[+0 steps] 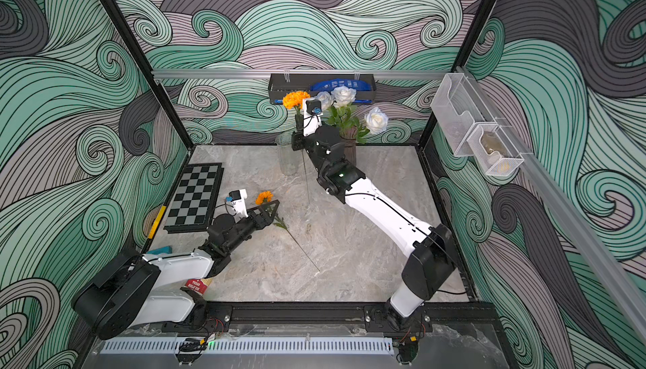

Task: Arrange the flowers in different vases according to their colors
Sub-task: Pick up the flower at the center of the board, then insert the flower into the vase.

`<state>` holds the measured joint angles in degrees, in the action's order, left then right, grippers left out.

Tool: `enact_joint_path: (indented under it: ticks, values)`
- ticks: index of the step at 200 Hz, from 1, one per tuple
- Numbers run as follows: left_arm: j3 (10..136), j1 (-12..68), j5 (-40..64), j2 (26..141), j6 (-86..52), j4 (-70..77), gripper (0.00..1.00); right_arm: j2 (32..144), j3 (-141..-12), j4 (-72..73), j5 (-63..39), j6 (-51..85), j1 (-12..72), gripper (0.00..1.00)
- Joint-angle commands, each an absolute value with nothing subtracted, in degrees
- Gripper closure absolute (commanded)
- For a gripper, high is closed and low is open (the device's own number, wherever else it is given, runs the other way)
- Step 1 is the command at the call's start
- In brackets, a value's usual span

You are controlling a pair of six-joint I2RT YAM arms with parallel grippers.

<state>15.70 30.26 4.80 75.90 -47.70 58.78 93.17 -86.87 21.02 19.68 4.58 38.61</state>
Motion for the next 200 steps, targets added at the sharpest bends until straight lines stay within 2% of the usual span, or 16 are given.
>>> enact_joint_path:
  ticks: [1,34,100,159,200]
  values:
    - [15.54,30.06,6.42,76.07,-47.61,61.25,0.07,97.46,-86.35,44.84,22.58,-0.96,38.67,1.0]
    - [15.27,29.96,1.88,76.38,-46.32,60.3,0.07,109.37,-100.83,49.16,22.96,-4.92,37.87,1.0]
    - [13.87,28.74,-6.99,71.03,-44.82,54.93,0.06,130.39,-133.73,39.2,18.23,-8.09,35.75,1.0]
    - [14.19,28.77,-4.44,73.05,-45.09,56.77,0.06,134.66,-134.33,38.32,16.92,-2.5,33.15,1.0]
    - [14.41,28.78,-3.35,73.21,-45.09,57.05,0.06,135.28,-126.75,38.31,15.54,1.76,32.96,1.0]
